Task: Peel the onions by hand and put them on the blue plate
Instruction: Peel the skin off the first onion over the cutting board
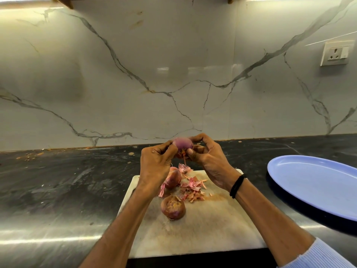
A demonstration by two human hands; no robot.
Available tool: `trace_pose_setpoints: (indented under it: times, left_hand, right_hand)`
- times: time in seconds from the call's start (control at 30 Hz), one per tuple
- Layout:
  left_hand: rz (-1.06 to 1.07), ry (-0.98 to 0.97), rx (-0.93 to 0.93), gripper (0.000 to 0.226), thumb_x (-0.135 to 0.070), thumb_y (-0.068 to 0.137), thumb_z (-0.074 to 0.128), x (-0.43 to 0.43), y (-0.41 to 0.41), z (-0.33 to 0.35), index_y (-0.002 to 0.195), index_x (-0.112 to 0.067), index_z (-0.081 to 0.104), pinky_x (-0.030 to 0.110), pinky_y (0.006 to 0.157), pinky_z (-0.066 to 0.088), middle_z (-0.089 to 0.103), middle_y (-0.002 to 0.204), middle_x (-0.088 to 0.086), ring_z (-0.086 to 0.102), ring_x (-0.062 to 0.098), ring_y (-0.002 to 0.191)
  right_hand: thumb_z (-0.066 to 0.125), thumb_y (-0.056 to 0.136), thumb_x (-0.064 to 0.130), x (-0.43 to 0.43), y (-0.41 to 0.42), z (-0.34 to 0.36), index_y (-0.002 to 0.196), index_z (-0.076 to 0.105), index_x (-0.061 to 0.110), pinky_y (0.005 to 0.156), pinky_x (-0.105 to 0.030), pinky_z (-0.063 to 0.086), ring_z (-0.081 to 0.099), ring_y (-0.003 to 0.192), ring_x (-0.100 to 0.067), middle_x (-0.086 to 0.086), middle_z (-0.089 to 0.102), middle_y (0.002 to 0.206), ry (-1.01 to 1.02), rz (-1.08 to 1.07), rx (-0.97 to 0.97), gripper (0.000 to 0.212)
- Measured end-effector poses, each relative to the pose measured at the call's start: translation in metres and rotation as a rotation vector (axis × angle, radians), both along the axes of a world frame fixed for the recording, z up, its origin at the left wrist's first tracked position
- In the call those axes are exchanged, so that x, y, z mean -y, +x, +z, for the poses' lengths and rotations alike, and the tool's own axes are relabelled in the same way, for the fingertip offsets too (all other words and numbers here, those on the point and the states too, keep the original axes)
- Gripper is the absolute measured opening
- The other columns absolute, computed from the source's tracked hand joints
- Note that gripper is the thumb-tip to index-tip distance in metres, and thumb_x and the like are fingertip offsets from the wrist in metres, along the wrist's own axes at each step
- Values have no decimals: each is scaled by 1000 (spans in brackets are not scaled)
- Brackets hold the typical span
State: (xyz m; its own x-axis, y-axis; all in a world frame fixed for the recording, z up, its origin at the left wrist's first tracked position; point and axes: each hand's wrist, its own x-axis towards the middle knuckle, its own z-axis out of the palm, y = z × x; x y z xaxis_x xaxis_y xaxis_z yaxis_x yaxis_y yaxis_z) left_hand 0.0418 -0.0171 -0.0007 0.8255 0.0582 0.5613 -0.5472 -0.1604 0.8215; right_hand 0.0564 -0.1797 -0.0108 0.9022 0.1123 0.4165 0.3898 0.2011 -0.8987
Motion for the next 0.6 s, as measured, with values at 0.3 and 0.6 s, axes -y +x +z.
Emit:
trace_pose_setpoints:
  times: [0.3,0.6]
  left_hand:
    - [-7,-16,-40,25,-19,89,70,1,1,-1,114,-15,73,12,74,54,73,88,-16,70,-3,88]
    - [-3,-3,3,24,-10,90,68,0,-1,-1,106,-28,67,6,67,50,68,82,-25,66,-13,79]
  right_hand:
    - [63,91,-4,2,0,0,116,55,3,86,-39,59,63,112,-42,-29,64,118,17,6,-10,28]
    - [63,91,-4,1,2,-1,117,55,4,91,-46,58,63,113,-41,-28,63,120,-9,-2,-17,28]
